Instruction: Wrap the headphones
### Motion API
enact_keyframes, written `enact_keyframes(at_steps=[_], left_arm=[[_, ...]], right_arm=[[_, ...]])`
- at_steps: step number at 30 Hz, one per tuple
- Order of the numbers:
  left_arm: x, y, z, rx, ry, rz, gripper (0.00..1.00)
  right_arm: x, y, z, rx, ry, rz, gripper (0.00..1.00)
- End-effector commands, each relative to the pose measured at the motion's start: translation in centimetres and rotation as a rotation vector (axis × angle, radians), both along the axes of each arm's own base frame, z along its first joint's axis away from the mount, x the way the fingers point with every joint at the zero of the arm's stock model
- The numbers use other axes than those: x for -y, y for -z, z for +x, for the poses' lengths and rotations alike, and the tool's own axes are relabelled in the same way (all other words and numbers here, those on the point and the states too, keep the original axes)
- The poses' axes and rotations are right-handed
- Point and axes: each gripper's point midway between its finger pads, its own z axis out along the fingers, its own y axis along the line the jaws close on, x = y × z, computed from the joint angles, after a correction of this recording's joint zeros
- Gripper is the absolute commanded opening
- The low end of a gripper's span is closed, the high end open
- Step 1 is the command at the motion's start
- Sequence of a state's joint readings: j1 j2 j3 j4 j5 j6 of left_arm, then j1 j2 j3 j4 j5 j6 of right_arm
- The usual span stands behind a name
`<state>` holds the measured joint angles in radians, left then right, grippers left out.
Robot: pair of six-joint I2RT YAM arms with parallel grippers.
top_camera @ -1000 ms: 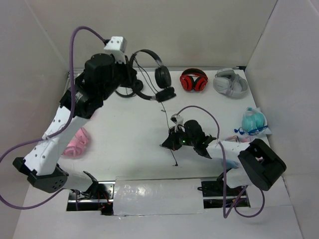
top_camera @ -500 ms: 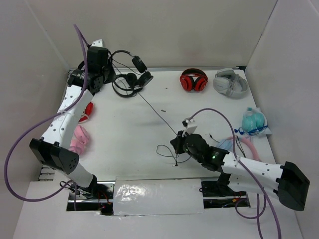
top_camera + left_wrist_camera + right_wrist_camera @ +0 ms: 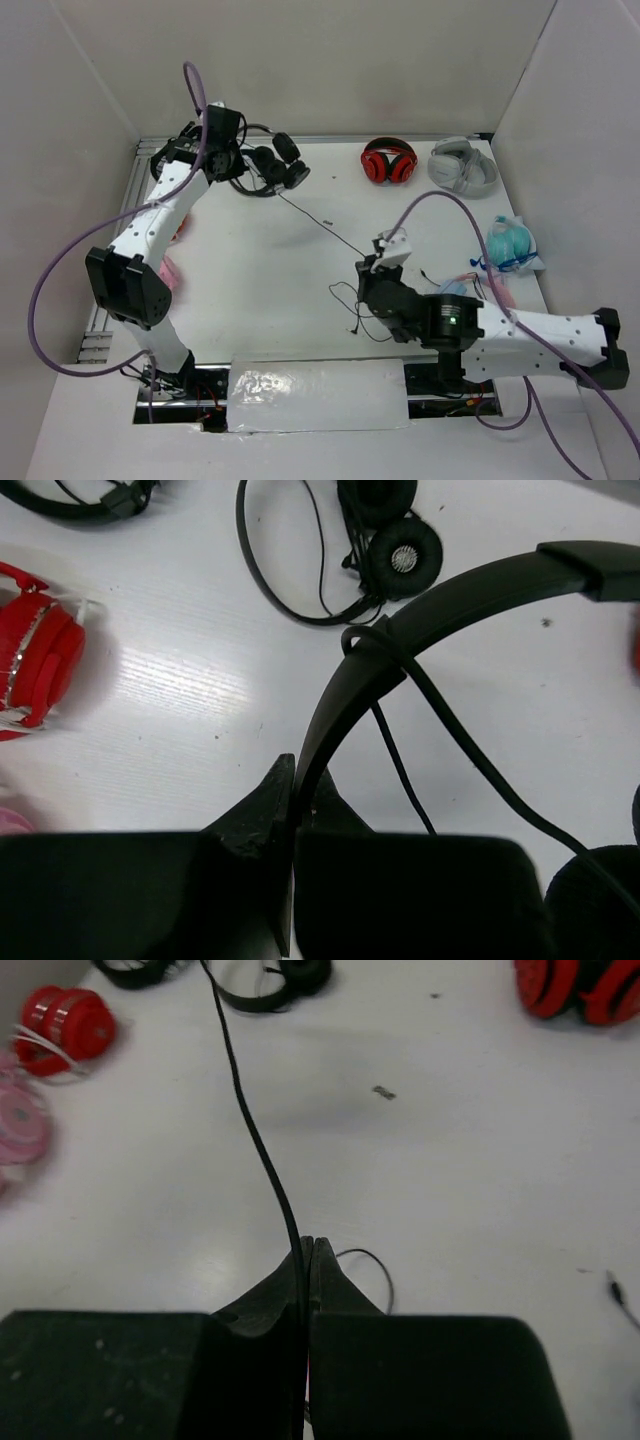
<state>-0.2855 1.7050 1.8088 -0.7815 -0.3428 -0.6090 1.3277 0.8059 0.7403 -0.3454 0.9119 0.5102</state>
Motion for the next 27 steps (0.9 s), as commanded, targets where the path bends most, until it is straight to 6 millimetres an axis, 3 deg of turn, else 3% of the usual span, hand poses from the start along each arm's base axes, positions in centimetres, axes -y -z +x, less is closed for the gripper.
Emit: enact_keyframes(at_steps=[1, 2, 4, 6, 7, 12, 15, 16, 18, 19, 23, 25, 26, 27], left_arm=[[0.9, 1.8, 0.3, -0.012, 0.009, 0.030, 0.00], [1.3, 3.6, -0.5, -0.050, 0.042, 0.038, 0.00], [3.0, 4.5, -0.7, -0.023, 0.121, 0.058, 0.00], [4.8, 6.7, -2.5, -0.061, 0.209, 0.045, 0.00], [5.3, 7.4, -3.2, -0.054, 0.252, 0.054, 0.00], [9.5, 10.1, -6.4, -0.078, 0.407, 0.119, 0.00], [11.3, 12.3, -8.9, -0.145, 0.449, 0.189, 0.00], [12.6, 13.1, -10.5, -0.162, 0.495, 0.218, 0.00], [13.3, 13.7, -11.8, -0.167, 0.505, 0.253, 0.00], [14.3, 14.2, -13.3, -0.177, 0.551, 0.267, 0.00], [17.2, 13.5, -16.7, -0.108, 0.709, 0.255, 0.00], [18.5, 12.4, -18.9, -0.064, 0.793, 0.213, 0.00], [19.2, 11.4, -19.2, -0.022, 0.830, 0.190, 0.00], [19.5, 10.1, -20.3, 0.022, 0.873, 0.160, 0.00]], right_arm=[[2.4, -3.7, 1.7, 0.118, 0.239, -0.201, 0.00], [2.5, -4.0, 2.0, 0.127, 0.255, -0.249, 0.00], [2.0, -5.8, 2.7, 0.156, 0.259, -0.313, 0.00], [0.6, -7.5, 3.2, 0.176, 0.149, -0.308, 0.00], [-1.4, -8.3, 3.5, 0.181, 0.025, -0.226, 0.00], [-3.3, -12.2, 4.2, 0.335, -0.273, -0.224, 0.00], [-4.0, -12.8, 5.7, 0.365, -0.339, -0.285, 0.00], [-3.5, -12.7, 6.9, 0.350, -0.321, -0.300, 0.00], [-2.9, -13.8, 8.4, 0.346, -0.291, -0.292, 0.00], [-3.2, -13.3, 9.1, 0.334, -0.305, -0.303, 0.00], [-2.1, -12.8, 11.5, 0.330, -0.357, -0.306, 0.00], [-2.9, -12.3, 11.6, 0.342, -0.451, -0.293, 0.00], [-2.4, -11.3, 12.5, 0.324, -0.454, -0.302, 0.00], [-3.1, -10.8, 12.2, 0.319, -0.523, -0.291, 0.00]])
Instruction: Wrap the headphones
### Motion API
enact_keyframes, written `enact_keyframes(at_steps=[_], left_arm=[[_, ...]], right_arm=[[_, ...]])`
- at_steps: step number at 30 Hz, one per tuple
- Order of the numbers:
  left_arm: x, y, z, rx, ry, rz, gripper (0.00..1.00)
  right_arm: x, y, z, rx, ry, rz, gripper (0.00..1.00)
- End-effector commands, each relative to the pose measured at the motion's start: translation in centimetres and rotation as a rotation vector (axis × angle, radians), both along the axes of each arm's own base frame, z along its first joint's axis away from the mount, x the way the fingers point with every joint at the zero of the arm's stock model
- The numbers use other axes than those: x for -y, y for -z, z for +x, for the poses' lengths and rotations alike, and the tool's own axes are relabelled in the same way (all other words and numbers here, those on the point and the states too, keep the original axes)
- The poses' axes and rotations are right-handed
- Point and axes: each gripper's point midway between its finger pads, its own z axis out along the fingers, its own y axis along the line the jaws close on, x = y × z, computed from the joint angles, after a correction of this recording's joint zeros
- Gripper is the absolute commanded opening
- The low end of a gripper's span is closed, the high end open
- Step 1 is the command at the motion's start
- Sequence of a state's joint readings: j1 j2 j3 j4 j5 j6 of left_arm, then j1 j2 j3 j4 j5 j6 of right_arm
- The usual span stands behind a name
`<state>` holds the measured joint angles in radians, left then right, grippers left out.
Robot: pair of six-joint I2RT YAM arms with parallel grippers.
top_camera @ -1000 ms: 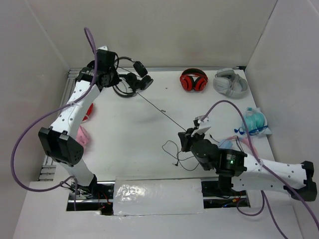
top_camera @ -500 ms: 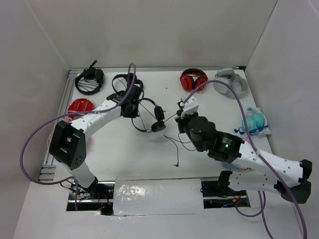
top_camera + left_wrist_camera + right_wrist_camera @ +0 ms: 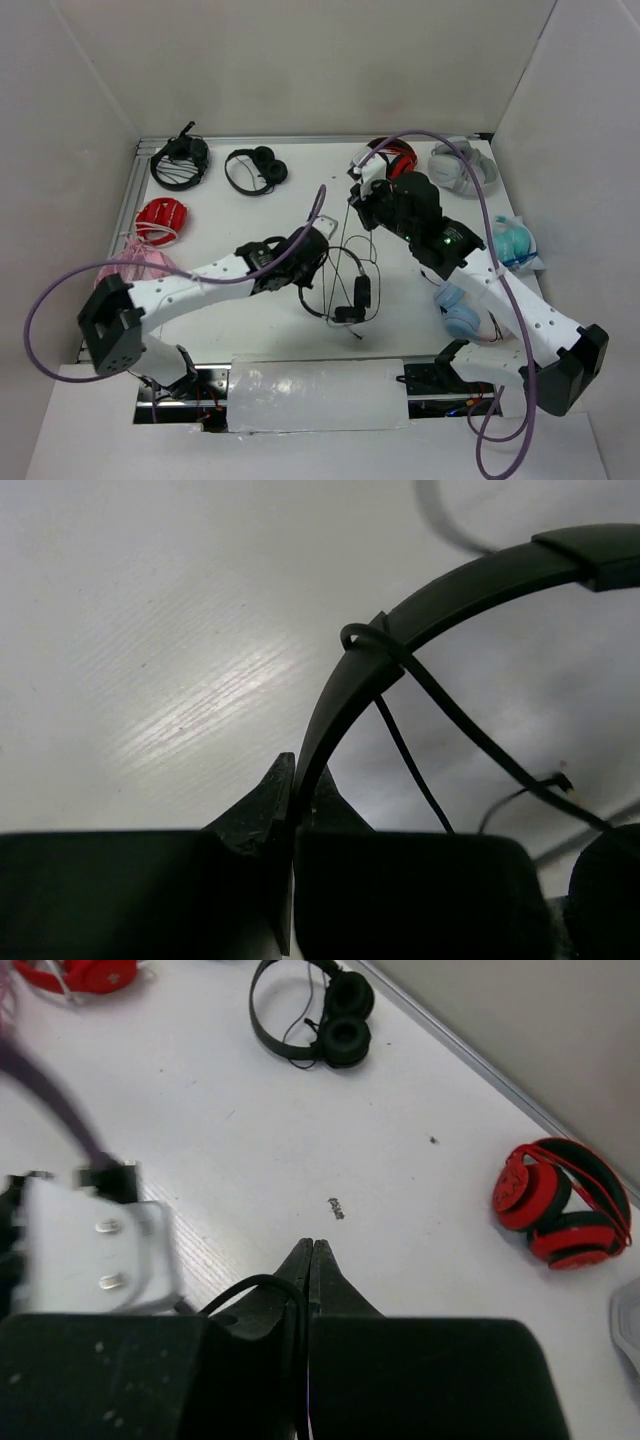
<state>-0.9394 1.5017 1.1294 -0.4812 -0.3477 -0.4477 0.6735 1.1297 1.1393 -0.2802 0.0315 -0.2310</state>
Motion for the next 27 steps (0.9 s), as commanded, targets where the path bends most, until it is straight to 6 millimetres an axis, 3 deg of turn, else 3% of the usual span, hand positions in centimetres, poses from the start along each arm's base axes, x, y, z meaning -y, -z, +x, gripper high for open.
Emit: enact_keyframes(at_steps=[1, 2, 5, 10, 14, 15, 16, 18, 20, 21, 25, 27], left_arm=[[2.4, -4.7, -2.2, 0.093, 0.182, -0.158, 0.00], [2.6, -6.7, -2.9, 0.138, 0.241, -0.207, 0.00], [3.5, -10.2, -5.2, 0.207, 0.372, -0.331, 0.00], [2.7, -14.9, -6.3, 0.298, 0.414, -0.425, 0.00], [0.9, -17.8, -4.4, 0.368, 0.273, -0.404, 0.00], [0.7, -18.2, -4.1, 0.376, 0.251, -0.403, 0.00], [0.7, -19.5, -3.6, 0.403, 0.230, -0.413, 0.00], [0.5, -20.8, -3.3, 0.420, 0.204, -0.421, 0.00], [0.3, -23.1, -2.6, 0.462, 0.169, -0.440, 0.00], [0.2, -23.8, -2.2, 0.475, 0.156, -0.446, 0.00], [-0.7, -28.5, -0.6, 0.552, 0.104, -0.499, 0.00], [-1.2, -29.7, 0.3, 0.570, 0.072, -0.505, 0.00]], right_arm=[[-2.0, -2.8, 0.1, 0.086, -0.195, 0.066, 0.00], [-2.2, -1.3, 0.9, 0.053, -0.203, 0.042, 0.00], [-3.3, 2.5, 1.7, -0.044, -0.247, 0.000, 0.00], [-4.4, 6.5, 2.0, -0.132, -0.268, 0.038, 0.00], [-4.7, 6.9, 1.5, -0.129, -0.275, 0.102, 0.01], [-4.7, 7.9, 0.9, -0.156, -0.288, 0.101, 0.02], [-5.0, 7.4, 1.1, -0.137, -0.295, 0.124, 0.02], [-5.1, 8.9, 0.6, -0.170, -0.302, 0.124, 0.03], [-5.4, 9.5, 0.3, -0.189, -0.310, 0.150, 0.04], [-5.4, 10.8, 0.1, -0.214, -0.310, 0.148, 0.04], [-6.5, 11.3, -0.6, -0.226, -0.360, 0.229, 0.05], [-6.8, 11.9, -1.1, -0.245, -0.387, 0.242, 0.05]])
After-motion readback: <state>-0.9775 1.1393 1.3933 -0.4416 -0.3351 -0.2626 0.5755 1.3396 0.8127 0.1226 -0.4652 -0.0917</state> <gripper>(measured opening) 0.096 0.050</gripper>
